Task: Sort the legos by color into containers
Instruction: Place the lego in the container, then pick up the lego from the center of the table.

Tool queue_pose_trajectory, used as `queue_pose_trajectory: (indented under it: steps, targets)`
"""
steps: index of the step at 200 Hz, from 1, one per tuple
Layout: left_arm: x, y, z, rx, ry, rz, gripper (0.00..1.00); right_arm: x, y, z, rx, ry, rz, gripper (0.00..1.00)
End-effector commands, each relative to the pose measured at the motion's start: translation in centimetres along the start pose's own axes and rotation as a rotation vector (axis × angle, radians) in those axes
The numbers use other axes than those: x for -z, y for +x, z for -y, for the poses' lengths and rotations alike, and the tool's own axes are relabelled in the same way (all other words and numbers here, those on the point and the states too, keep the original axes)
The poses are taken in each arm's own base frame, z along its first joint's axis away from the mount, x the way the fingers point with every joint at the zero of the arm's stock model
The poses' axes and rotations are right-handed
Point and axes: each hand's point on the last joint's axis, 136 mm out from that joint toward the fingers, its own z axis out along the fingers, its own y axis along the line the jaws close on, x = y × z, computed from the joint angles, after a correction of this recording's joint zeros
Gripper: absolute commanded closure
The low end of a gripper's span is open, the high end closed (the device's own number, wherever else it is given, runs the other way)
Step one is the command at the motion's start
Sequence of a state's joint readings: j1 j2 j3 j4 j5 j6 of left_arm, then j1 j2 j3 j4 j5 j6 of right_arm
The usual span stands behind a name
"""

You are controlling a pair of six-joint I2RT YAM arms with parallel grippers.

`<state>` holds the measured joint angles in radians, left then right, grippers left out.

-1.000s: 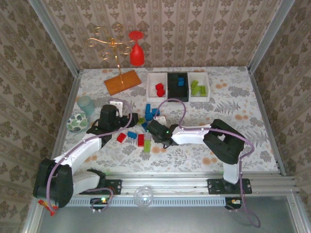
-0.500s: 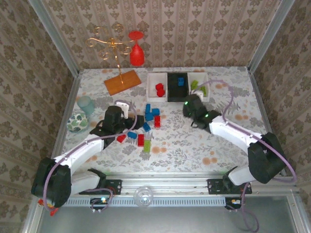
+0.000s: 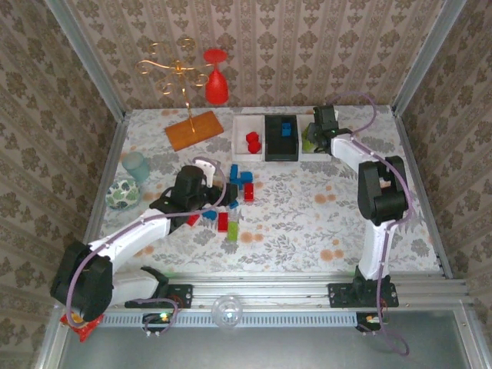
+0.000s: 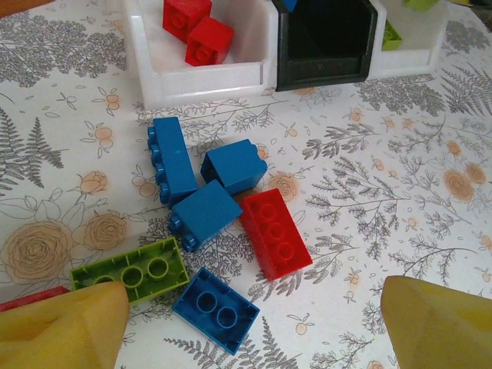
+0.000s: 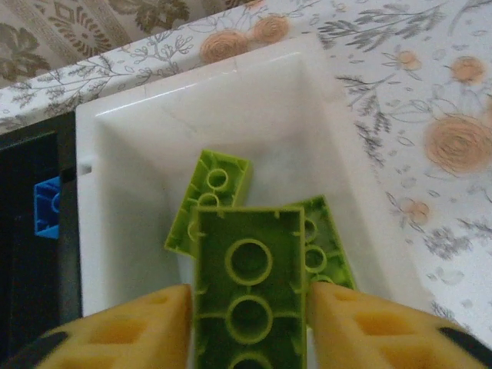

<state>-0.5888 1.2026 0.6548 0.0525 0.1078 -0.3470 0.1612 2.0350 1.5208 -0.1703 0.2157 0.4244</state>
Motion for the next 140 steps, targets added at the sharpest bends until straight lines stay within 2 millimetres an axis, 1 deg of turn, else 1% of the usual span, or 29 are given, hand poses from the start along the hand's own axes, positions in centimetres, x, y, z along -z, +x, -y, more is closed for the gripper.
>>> queue_pose_trajectory:
  steps: [1, 23, 39, 55, 71, 80, 91, 99, 124, 140]
  targets:
    - [0.3, 0.9, -0.7, -0.005, -0.057, -0.056, 0.14, 1.5, -1.6, -1.5, 0.04, -0.057, 0.007, 0.44]
    - [0.9, 2.7, -1.3, -0.003, -0.087, -0.118, 0.14, 5.3, -3.2, -2.3, 0.07, -0.094, 0.078, 0.37]
    - [1.4, 4.0, -2.0, 0.001, -0.119, -0.157, 0.14, 8.3, -3.1, -2.9, 0.089, -0.123, 0.118, 0.36]
    - [1.3, 4.9, -2.1, 0.008, -0.113, -0.193, 0.16, 11.0, -1.8, -3.6, 0.096, -0.165, 0.14, 0.35]
    - [0.5, 5.3, -1.3, 0.019, -0.074, -0.228, 0.18, 12.7, 0.4, -4.1, 0.098, -0.2, 0.148, 0.34]
    - [-0.3, 5.4, -0.8, 0.029, -0.054, -0.243, 0.19, 13.2, 1.7, -4.3, 0.101, -0.212, 0.139, 0.33]
    - [-1.4, 5.6, -0.4, 0.038, -0.043, -0.266, 0.2, 13.7, 2.8, -4.3, 0.094, -0.222, 0.13, 0.33]
    - [-2.2, 5.8, -0.4, 0.048, -0.047, -0.283, 0.21, 13.8, 3.4, -4.2, 0.095, -0.226, 0.116, 0.32]
    - [-4.1, 5.5, -0.5, 0.039, -0.056, -0.293, 0.25, 13.9, 4.6, -3.5, 0.1, -0.216, 0.094, 0.32]
    - [-5.3, 5.7, -0.7, 0.033, -0.061, -0.321, 0.26, 14.2, 5.2, -3.0, 0.104, -0.209, 0.085, 0.32]
